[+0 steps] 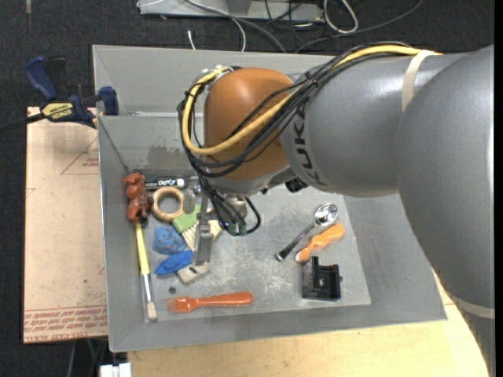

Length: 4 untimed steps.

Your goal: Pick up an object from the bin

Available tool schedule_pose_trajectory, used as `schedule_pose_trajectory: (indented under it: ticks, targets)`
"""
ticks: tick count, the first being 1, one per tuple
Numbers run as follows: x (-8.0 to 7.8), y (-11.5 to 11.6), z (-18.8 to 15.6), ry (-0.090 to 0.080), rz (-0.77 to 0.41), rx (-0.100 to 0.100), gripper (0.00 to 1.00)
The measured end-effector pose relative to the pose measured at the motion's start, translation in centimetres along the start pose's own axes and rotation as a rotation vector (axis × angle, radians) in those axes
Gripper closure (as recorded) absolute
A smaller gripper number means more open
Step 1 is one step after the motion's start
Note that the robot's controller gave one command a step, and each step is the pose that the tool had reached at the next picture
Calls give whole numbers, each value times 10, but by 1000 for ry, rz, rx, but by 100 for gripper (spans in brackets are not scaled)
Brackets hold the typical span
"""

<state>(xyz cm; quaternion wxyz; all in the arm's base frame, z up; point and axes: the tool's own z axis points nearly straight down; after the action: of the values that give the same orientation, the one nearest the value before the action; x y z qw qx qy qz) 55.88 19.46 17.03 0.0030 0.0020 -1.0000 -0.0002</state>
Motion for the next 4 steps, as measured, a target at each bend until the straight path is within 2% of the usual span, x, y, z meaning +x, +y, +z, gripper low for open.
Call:
schedule_pose_trajectory:
  ticks: [1, 2, 3, 4]
  targets:
    - [-2, -1, -3, -6, 3, -1, 0]
    - [10, 6, 73, -10, -60, -2, 0]
    - [21, 17, 101, -19, 40, -6, 0]
    - [49, 36, 101, -6, -21, -2, 0]
